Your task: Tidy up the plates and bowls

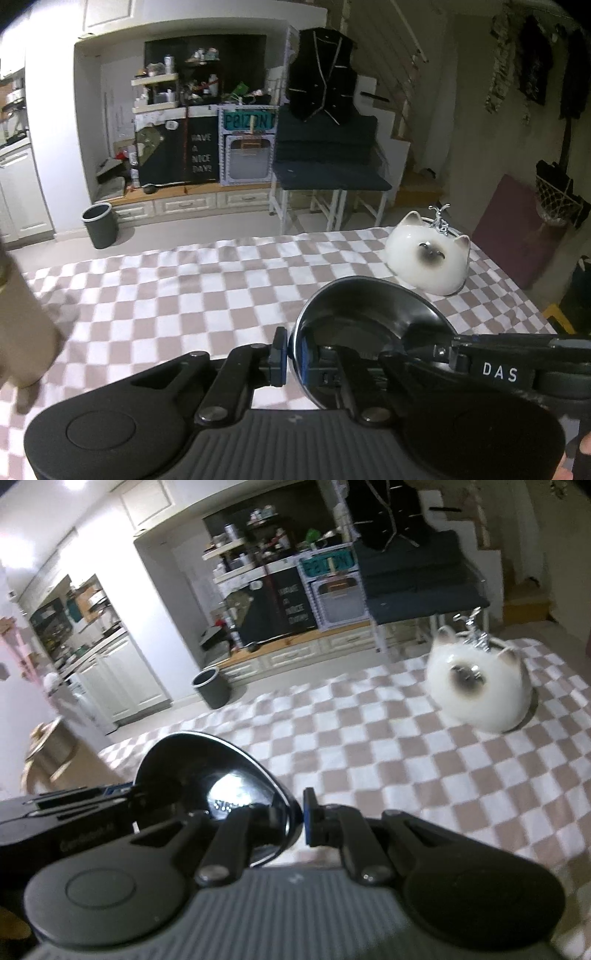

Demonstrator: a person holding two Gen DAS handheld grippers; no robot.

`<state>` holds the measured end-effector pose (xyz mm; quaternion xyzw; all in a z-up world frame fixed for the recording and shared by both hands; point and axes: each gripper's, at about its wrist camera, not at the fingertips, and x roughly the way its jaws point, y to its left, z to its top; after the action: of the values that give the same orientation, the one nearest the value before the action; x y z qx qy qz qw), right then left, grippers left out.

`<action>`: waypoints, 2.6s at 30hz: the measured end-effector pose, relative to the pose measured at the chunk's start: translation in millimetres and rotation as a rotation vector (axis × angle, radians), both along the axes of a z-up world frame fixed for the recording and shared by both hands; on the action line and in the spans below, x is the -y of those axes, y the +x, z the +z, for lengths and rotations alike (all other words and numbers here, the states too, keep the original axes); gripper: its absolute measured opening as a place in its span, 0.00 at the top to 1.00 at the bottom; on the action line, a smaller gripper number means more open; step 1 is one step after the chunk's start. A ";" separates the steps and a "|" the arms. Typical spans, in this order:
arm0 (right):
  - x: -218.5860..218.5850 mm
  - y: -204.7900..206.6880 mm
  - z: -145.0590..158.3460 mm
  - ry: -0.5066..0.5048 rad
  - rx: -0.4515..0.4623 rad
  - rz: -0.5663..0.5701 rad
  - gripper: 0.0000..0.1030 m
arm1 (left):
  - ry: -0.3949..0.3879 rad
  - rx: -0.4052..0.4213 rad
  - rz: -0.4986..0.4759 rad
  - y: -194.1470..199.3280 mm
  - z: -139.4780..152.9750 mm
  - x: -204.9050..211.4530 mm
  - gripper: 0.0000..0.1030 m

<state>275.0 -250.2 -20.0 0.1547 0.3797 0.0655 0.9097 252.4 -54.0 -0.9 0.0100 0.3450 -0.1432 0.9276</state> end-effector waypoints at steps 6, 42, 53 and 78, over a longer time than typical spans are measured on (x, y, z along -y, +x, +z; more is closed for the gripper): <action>-41.3 -16.4 -0.7 0.019 -0.021 0.096 0.89 | -0.045 -0.010 0.076 -32.0 -6.7 -55.0 0.92; -227.5 -36.4 -72.4 -0.105 -0.285 0.431 0.82 | -0.026 -0.263 0.257 -33.6 -85.5 -194.8 0.88; -237.5 -38.7 -70.9 -0.140 -0.279 0.501 0.72 | 0.044 -0.306 0.278 -26.2 -98.0 -197.3 0.90; -216.0 -26.4 -58.1 -0.091 -0.241 0.440 0.72 | -0.002 -0.256 0.271 -23.9 -88.9 -204.9 0.75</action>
<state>248.6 -34.2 -78.2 0.0338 0.5125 0.2258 0.8277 228.5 150.9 -89.8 -0.0558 0.4583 -0.0175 0.8869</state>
